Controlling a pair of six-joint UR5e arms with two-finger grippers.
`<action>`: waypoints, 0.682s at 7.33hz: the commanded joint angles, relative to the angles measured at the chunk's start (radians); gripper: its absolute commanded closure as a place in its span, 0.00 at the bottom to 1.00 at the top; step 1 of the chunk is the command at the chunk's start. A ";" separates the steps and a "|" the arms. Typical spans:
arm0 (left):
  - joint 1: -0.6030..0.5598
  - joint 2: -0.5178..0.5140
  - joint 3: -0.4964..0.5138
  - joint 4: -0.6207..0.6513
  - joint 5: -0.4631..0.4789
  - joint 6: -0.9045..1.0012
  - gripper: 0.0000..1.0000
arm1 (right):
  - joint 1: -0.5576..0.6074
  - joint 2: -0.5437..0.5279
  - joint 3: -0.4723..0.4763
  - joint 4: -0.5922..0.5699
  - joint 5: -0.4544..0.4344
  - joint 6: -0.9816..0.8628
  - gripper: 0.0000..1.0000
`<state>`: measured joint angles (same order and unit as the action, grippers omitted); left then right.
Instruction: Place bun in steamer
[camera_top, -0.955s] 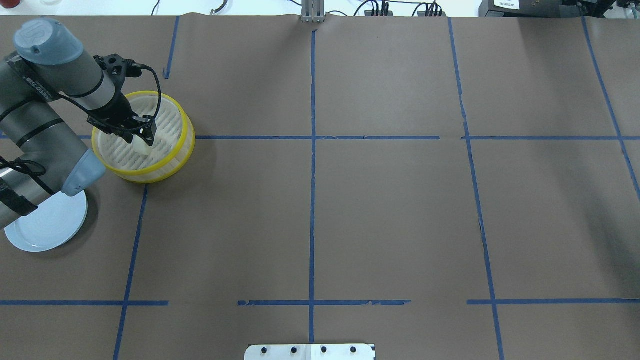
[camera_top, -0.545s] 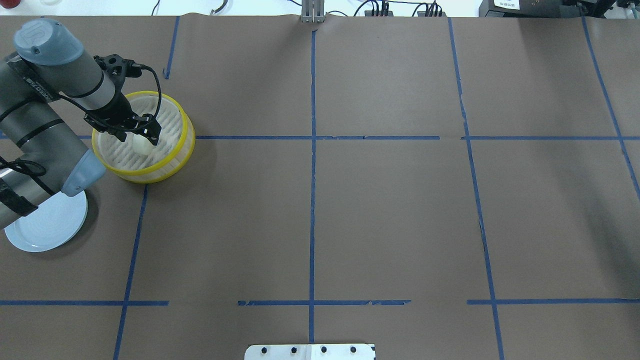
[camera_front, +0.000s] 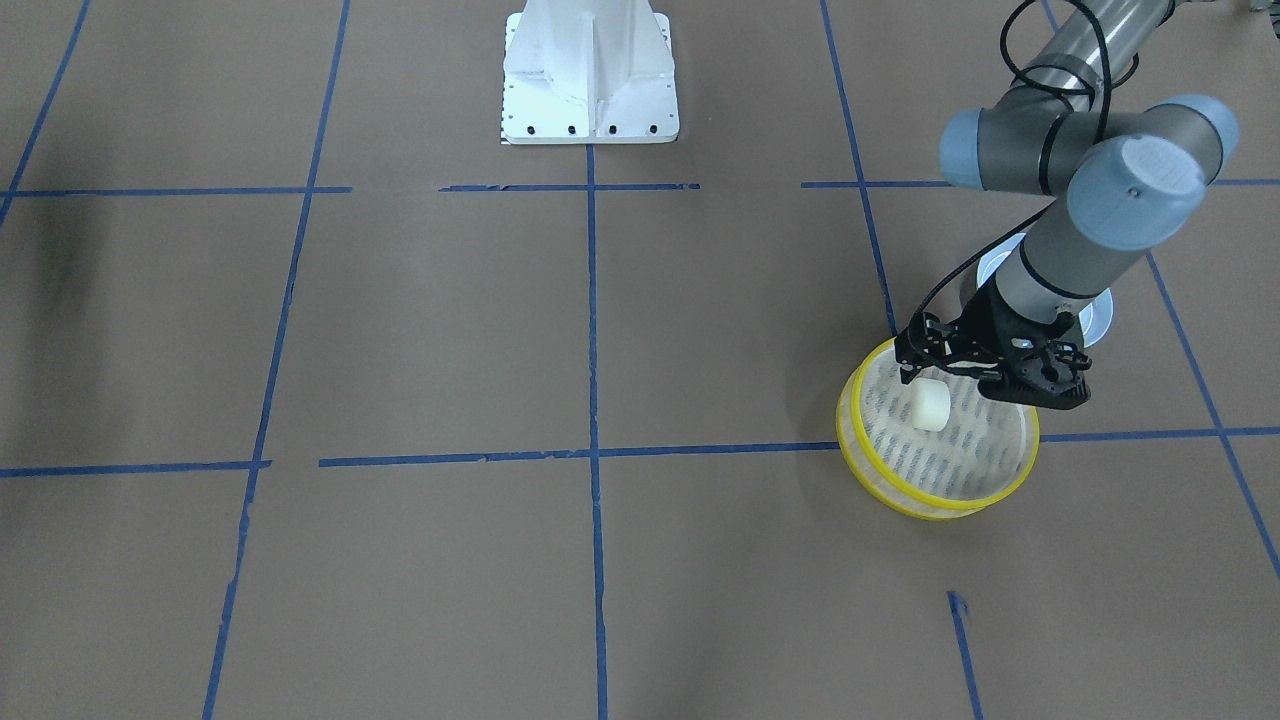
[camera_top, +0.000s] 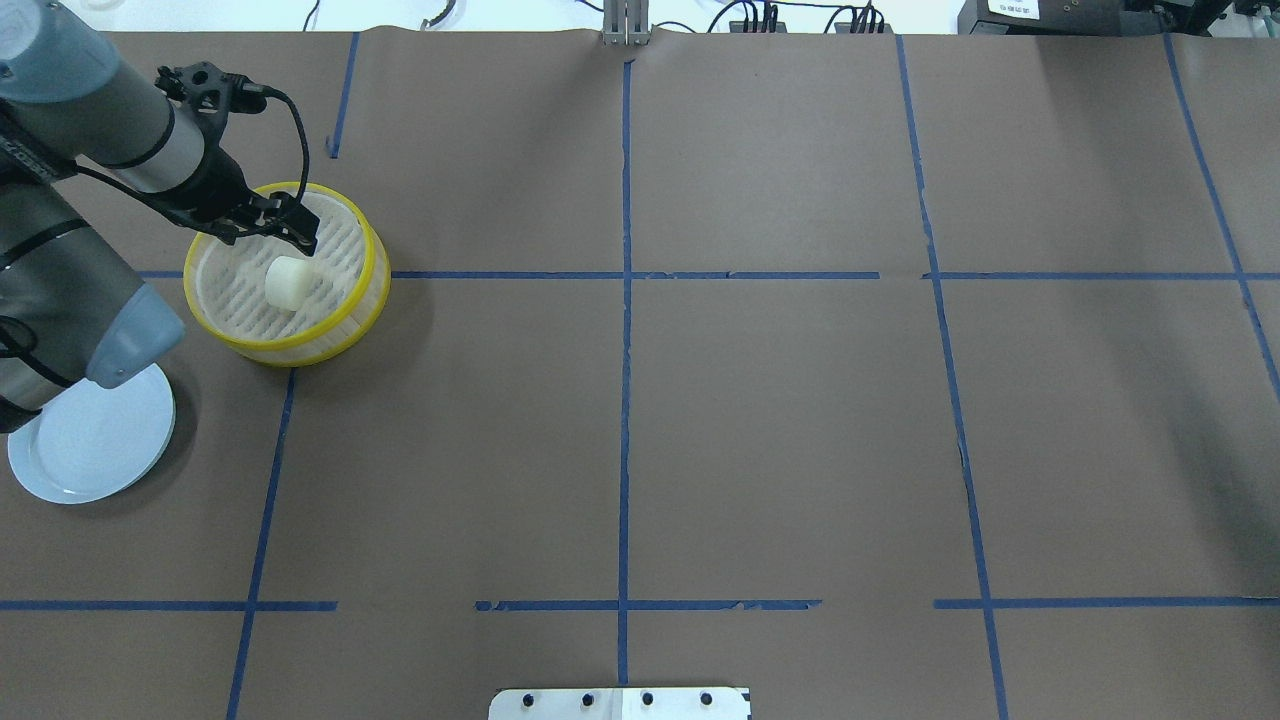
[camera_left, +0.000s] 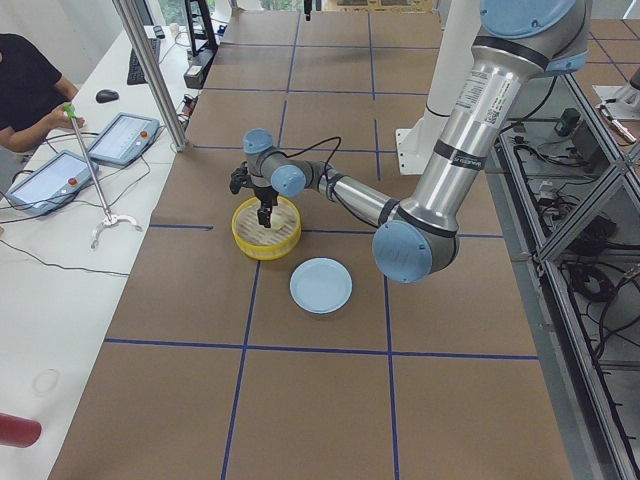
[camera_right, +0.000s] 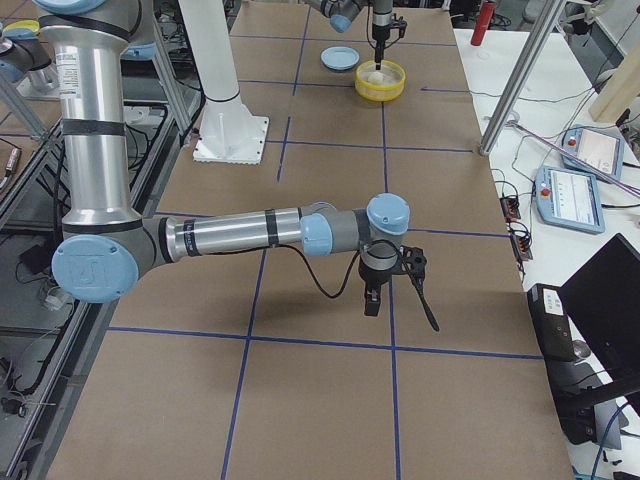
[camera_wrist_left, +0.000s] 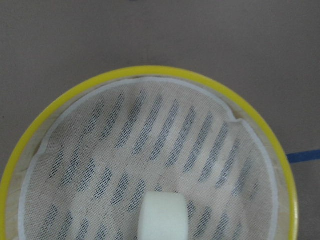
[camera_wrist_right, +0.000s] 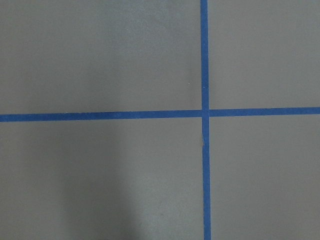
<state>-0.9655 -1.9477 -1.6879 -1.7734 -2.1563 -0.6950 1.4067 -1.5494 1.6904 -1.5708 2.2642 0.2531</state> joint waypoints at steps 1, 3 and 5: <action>-0.095 0.062 -0.129 0.006 -0.002 0.003 0.00 | 0.000 0.000 0.000 0.000 0.000 0.000 0.00; -0.256 0.192 -0.202 0.006 -0.022 0.006 0.00 | 0.000 0.000 0.000 0.000 0.000 0.000 0.00; -0.413 0.315 -0.147 0.006 -0.074 0.286 0.00 | 0.000 0.000 0.000 0.000 0.000 0.000 0.00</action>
<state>-1.2860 -1.7135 -1.8622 -1.7672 -2.2118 -0.5859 1.4066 -1.5493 1.6904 -1.5708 2.2642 0.2531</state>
